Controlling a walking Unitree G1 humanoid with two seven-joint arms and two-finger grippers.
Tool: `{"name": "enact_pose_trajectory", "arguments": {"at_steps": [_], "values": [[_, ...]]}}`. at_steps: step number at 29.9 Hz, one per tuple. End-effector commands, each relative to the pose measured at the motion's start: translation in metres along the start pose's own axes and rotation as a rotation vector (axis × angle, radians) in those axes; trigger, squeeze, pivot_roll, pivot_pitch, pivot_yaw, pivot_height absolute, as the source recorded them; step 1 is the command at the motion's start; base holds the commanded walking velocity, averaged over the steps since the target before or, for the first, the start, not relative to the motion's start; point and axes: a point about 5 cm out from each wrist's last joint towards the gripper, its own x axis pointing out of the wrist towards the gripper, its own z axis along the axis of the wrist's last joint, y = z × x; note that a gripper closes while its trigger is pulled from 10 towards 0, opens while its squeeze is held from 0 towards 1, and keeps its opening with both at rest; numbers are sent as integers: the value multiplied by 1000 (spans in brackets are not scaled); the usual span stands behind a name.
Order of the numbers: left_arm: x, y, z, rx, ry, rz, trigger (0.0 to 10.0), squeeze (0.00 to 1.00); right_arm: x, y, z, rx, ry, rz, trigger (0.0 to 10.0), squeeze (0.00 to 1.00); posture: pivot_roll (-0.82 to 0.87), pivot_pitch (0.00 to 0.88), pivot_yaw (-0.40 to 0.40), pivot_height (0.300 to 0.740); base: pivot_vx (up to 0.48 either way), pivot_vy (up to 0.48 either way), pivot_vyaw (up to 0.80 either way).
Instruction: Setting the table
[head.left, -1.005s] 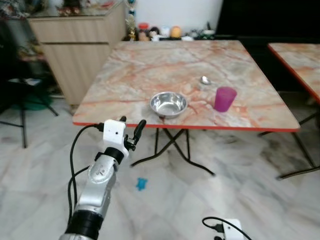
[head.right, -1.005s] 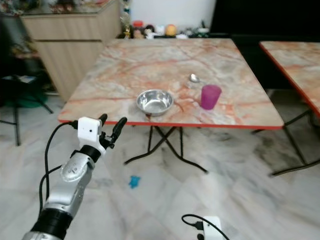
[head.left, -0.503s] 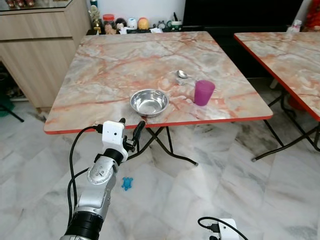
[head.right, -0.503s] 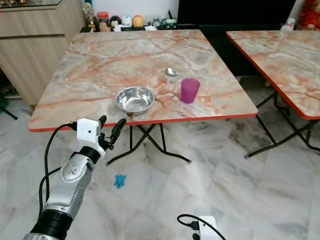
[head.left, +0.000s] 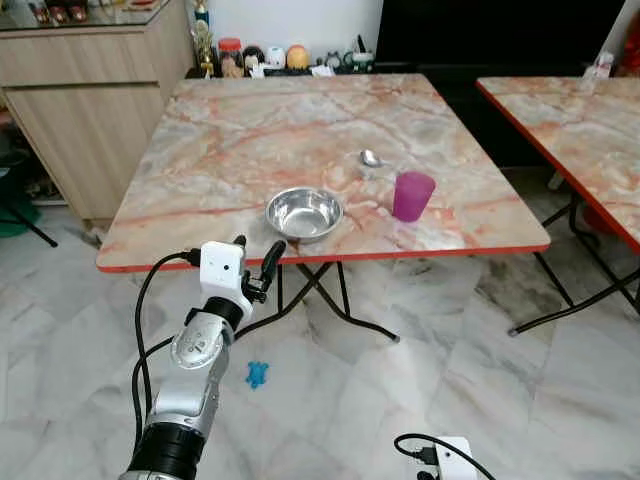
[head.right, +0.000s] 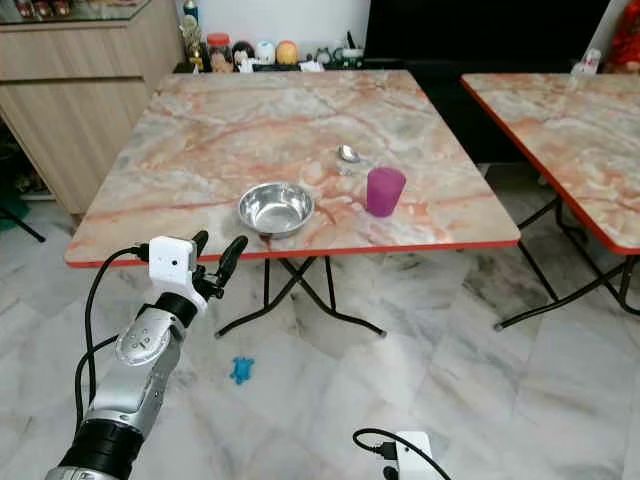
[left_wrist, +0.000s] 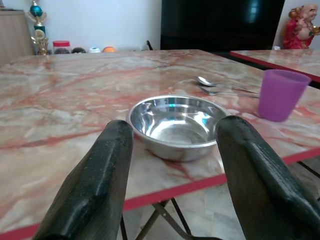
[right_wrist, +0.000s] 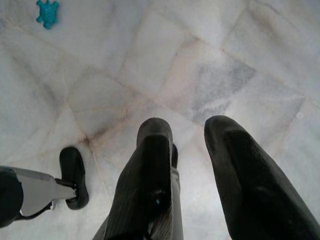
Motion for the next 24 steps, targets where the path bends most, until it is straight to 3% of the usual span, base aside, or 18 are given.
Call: {"name": "enact_pose_trajectory", "arguments": {"at_steps": [1,24], "values": [[1,2,4,17,-9,3,10000,0,0,0,0,-8,4,4,10000,0,139,0,-23,740,274,0,0],[1,6,4,19,-7,19,10000,0,0,-1,0,-16,7,5,10000,0,139,0,-27,740,275,0,0]]}}
